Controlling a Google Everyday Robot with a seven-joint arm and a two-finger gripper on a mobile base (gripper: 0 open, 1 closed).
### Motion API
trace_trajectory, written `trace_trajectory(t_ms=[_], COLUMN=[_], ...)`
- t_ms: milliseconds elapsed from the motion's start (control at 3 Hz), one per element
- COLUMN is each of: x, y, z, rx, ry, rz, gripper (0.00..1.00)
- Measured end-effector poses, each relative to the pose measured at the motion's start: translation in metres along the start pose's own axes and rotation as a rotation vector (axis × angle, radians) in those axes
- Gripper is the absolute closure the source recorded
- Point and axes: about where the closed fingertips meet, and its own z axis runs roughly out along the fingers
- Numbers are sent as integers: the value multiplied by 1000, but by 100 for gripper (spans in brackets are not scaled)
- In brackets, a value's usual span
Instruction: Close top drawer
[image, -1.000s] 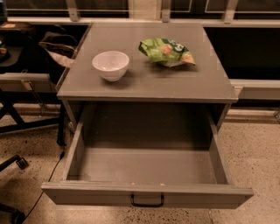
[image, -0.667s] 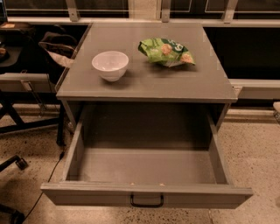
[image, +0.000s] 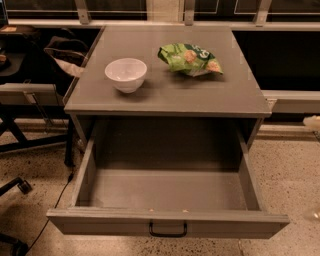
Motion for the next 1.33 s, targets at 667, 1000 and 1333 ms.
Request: trace_trajectory(t_ms=[667,1000,1333], x=[0,-7,14], y=[8,25,49], z=[2,4,15], rx=[18,102,265], ry=[0,-14,-10], rz=[-4,-18,42], gripper=[65,89,100])
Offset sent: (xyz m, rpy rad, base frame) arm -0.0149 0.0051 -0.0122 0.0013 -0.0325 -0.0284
